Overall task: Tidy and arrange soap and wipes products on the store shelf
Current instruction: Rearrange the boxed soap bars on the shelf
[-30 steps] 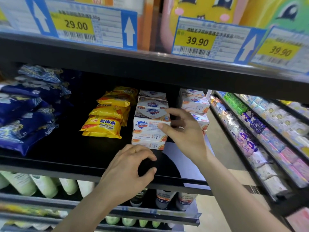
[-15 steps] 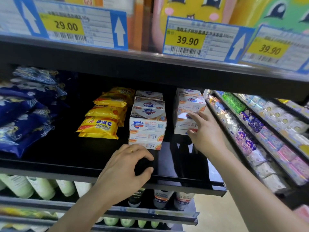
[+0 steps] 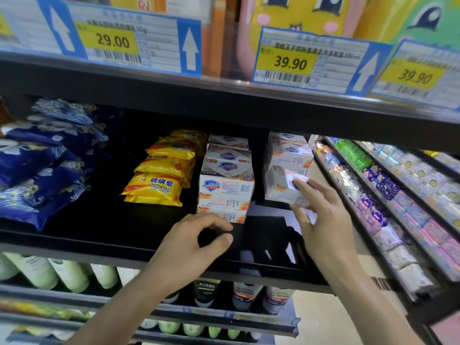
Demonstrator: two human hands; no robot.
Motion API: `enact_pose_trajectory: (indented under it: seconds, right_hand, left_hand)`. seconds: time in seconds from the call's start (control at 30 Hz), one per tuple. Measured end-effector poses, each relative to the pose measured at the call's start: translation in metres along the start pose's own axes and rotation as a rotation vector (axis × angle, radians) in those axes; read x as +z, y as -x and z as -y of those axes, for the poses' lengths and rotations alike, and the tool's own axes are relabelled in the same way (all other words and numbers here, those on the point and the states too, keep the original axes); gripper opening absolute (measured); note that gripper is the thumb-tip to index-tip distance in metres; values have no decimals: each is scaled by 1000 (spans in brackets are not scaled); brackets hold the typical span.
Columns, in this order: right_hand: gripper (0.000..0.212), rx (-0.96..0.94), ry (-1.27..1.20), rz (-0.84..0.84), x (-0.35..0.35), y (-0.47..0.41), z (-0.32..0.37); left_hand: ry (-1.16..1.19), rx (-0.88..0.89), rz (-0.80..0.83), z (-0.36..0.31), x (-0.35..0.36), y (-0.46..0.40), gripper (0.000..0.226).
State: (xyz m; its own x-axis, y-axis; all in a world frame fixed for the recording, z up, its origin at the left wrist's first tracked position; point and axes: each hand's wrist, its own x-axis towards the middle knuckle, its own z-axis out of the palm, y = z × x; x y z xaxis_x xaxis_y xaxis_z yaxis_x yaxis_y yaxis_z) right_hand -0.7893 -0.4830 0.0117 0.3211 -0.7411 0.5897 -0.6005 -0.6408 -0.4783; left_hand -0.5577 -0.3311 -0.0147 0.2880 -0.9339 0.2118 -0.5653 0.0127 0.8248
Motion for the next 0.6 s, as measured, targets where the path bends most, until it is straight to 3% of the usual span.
enact_pose_trajectory:
  seconds: [0.13, 0.23, 0.3, 0.43, 0.6]
  right_hand:
    - [56, -7, -104, 25, -4, 40, 3]
    - [53, -107, -83, 0, -2, 62, 9]
    - [52, -188, -76, 0, 3, 69, 16]
    - [51, -299, -129, -23, 19, 72, 34]
    - [67, -232, -227, -14, 23, 73, 43]
  left_hand:
    - [125, -50, 29, -6, -4, -2, 16]
    - [104, -78, 87, -9, -4, -2, 47]
    - [61, -61, 131, -11, -3, -4, 55]
    - [185, -75, 159, -15, -3, -4, 50]
    - [331, -128, 113, -15, -6, -4, 31]
